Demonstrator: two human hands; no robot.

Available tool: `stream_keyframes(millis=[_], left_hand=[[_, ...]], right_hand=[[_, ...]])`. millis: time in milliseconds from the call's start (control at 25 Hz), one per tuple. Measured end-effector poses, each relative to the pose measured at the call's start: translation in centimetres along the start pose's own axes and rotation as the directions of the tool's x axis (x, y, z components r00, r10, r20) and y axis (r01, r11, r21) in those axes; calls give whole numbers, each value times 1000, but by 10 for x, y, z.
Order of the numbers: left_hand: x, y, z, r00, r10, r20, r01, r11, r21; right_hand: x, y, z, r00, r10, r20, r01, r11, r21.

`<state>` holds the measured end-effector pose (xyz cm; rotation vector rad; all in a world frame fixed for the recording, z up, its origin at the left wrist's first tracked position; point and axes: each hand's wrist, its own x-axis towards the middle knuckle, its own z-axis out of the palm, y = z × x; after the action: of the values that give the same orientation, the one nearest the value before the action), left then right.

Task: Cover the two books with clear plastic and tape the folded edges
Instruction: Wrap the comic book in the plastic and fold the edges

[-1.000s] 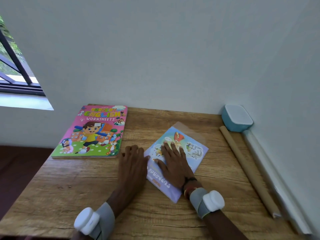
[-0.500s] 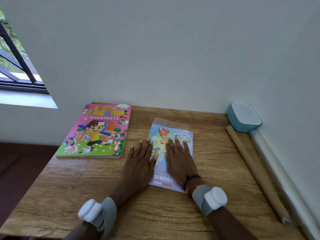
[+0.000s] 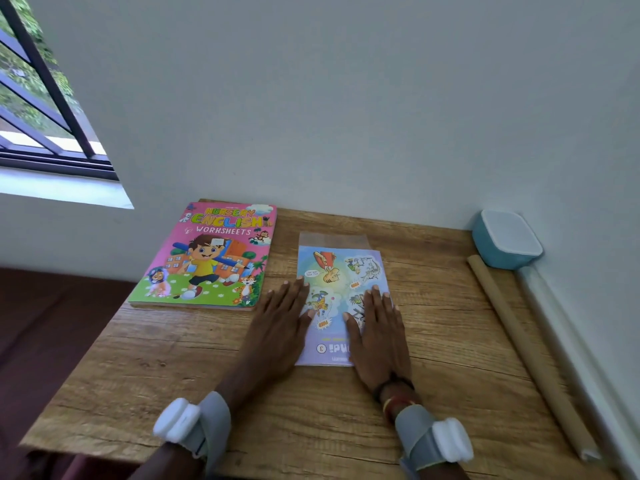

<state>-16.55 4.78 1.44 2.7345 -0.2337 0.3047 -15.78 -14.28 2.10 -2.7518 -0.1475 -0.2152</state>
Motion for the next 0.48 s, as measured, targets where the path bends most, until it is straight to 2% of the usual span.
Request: stream_keyframes(millis=[80,160,200,280,400,480], left_hand=[[-2,-3,-17,995,-94,15,94,953,-288],[1,8,-29,972,-225,-64,151,813,-563],[6,19,-33,955,-256,-147,130,814,-567],[21,35,-25,942,-220,-255,94,900,-427],[37,57,8,987,-5,-159,-26,981,-191],[41,59,27,991,88,-99,-95,994,-60]], right_hand=[[-1,-4,-1,1000,-3,-7,3,999,-38],[-3,-7,2,1000,3,-16,-4,998,-67],[-2,-8,3,1000,8,-23,-10,996,-88],[0,-10,6,1000,14,-21,-16,994,-111],[-4,-8,7,1000,-5,16,7,992,-127],[-9,-4,8,1000,-15,-5,14,986,-166]])
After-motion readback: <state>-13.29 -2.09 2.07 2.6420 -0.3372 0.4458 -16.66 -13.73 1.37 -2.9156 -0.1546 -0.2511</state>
